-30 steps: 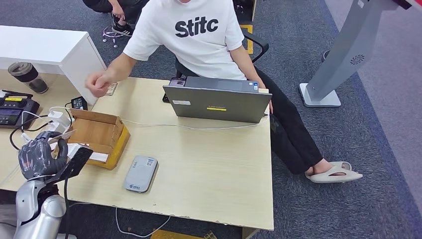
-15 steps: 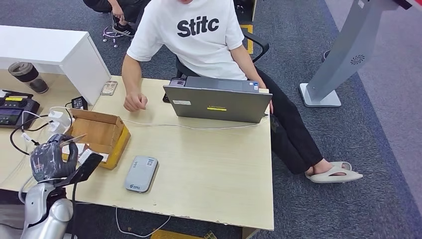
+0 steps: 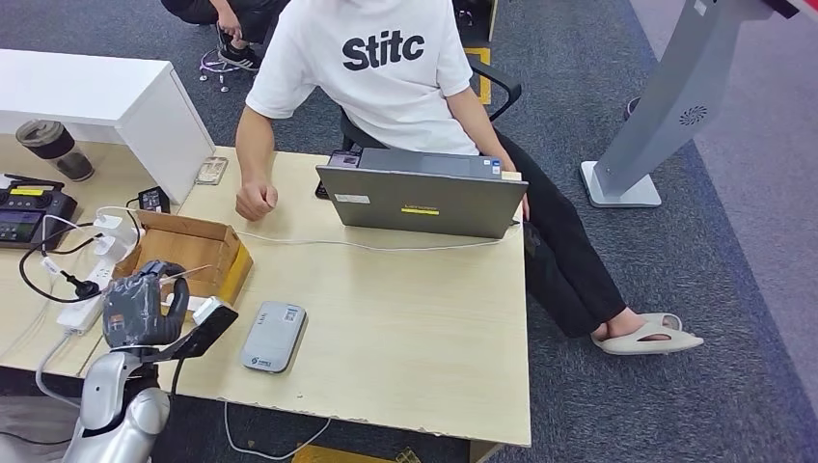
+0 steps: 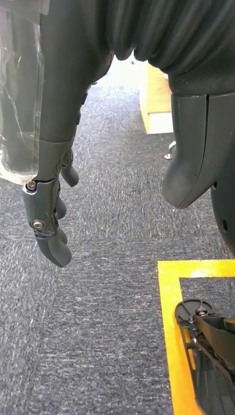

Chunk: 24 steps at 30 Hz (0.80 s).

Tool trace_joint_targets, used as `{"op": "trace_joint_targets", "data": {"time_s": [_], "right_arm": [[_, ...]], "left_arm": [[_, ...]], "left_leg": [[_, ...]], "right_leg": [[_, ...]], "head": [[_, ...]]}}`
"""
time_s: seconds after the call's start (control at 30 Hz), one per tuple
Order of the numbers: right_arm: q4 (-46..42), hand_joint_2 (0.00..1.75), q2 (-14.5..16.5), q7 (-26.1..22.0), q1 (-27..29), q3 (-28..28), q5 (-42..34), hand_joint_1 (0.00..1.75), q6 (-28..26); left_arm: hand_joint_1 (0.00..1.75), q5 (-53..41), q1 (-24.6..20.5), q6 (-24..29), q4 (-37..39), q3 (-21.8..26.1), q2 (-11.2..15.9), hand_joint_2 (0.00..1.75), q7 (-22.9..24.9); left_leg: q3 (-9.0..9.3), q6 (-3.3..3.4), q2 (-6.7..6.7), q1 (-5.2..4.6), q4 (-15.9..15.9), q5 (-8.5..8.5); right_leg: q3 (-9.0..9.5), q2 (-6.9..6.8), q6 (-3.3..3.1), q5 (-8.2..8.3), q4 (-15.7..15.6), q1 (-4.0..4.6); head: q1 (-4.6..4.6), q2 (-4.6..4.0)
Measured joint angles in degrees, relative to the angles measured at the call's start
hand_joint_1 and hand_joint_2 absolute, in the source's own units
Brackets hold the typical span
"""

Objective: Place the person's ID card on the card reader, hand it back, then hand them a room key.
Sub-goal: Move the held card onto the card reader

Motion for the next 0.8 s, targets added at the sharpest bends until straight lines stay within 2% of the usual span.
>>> {"op": "trace_joint_targets", "data": {"time_s": [0.3,0.5,0.8], "right_arm": [[0.0,1.75,0.2,0.3,0.1,-0.2,0.9,0.00,0.5],[0.0,1.75,0.4,0.3,0.1,-0.2,1.0,0.00,0.8],[0.0,1.75,0.6,-1.0,0.2,-0.5,1.5,0.00,0.3]], "left_arm": [[1.75,-4.9,-0.6,-2.7,-1.1,-11.0,-0.9,1.75,4.1],[1.75,-6.1,-1.2,-4.0,-1.1,-15.2,-0.7,1.75,5.4],[1.75,-8.4,-1.4,-5.0,0.0,-19.1,-0.6,1.75,7.5]], "left_leg": [[0.00,0.00,0.02,-0.04,0.0,0.00],[0.00,0.00,0.03,-0.02,0.0,0.00],[-0.01,0.00,0.03,-0.02,0.0,0.00]], "right_leg": [[-0.01,0.02,0.01,0.01,0.0,-0.02],[-0.02,0.01,0.01,0.01,0.0,0.00],[-0.02,0.01,0.01,0.01,0.0,-0.01]], "head": [[0.00,0.00],[-0.01,0.00],[0.00,0.00]]}}
